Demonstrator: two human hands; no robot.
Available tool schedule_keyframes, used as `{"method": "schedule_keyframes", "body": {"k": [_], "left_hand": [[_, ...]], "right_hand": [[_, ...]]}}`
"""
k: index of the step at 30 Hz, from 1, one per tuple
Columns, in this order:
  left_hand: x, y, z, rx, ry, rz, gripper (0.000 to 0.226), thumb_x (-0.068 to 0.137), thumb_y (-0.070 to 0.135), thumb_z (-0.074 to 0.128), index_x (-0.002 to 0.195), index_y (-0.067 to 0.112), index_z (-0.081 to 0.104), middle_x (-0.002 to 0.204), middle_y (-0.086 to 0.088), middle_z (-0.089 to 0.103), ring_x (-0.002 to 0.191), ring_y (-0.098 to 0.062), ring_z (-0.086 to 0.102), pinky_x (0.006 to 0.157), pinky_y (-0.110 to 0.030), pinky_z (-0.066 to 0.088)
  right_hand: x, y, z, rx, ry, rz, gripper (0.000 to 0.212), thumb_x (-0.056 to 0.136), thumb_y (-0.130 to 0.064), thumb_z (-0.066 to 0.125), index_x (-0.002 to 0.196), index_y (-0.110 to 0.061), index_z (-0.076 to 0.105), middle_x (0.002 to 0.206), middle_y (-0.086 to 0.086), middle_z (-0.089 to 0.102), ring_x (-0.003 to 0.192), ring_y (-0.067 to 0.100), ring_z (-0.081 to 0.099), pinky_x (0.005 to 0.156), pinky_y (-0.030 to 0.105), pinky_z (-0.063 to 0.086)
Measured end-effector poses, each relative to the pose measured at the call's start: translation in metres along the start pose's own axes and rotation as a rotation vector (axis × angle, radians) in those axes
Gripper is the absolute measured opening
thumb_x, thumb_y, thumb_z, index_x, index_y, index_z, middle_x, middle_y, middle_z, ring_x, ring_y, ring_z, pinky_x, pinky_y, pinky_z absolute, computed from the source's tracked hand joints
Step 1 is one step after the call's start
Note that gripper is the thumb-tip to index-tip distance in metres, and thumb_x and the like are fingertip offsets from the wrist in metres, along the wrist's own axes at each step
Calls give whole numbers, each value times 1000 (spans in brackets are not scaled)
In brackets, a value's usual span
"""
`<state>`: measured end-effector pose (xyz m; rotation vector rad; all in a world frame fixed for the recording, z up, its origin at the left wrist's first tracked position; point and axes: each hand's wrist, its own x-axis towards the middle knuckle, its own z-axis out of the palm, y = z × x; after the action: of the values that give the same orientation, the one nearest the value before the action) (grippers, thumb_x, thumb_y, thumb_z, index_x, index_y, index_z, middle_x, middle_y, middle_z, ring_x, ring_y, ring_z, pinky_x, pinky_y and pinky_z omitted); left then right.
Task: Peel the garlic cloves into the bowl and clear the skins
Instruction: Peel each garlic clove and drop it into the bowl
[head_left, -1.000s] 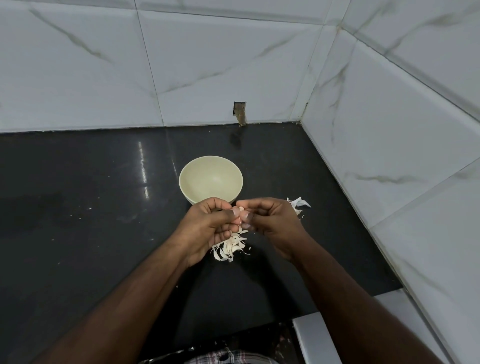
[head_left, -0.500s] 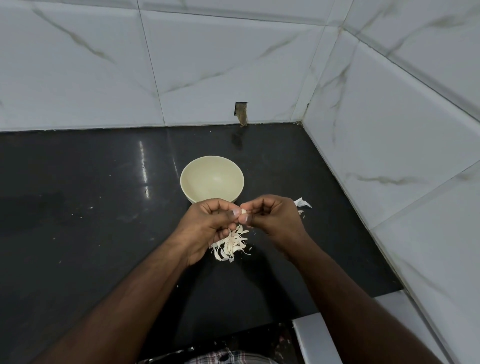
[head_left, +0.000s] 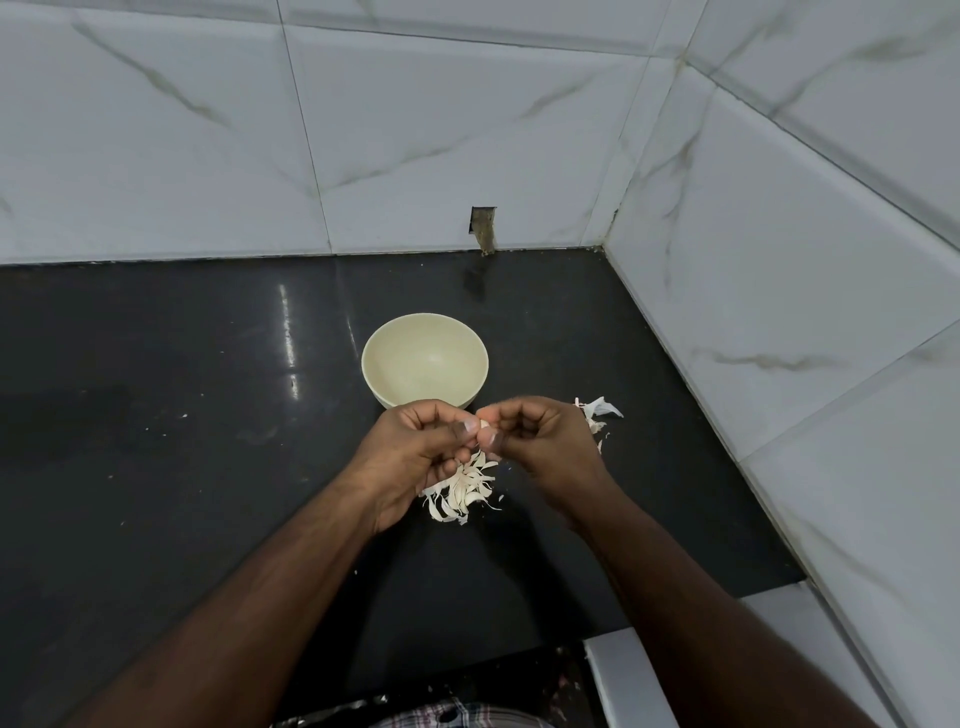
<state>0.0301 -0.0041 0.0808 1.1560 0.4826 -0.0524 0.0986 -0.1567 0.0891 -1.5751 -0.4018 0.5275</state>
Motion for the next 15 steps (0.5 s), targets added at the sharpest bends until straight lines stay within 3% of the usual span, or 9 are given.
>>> {"method": "schedule_keyframes", "body": {"k": [2, 15], "left_hand": [[0, -1, 1, -2, 6, 12, 3, 84, 10, 74, 85, 7, 73, 75, -9, 68, 58, -8, 58, 54, -16, 50], [-4, -5, 2, -7, -55, 35, 4, 87, 9, 70, 86, 8, 74, 80, -9, 74, 64, -9, 62, 60, -17, 52]], "right_hand": [[-1, 0, 0, 39, -4, 31, 28, 81, 12, 72, 94, -13, 73, 76, -1, 74, 72, 9, 68, 71, 22, 58], [-3, 0, 0, 30, 58, 24, 18, 74, 11, 79, 78, -5, 71, 69, -2, 73, 66, 7, 68, 66, 20, 56]]}}
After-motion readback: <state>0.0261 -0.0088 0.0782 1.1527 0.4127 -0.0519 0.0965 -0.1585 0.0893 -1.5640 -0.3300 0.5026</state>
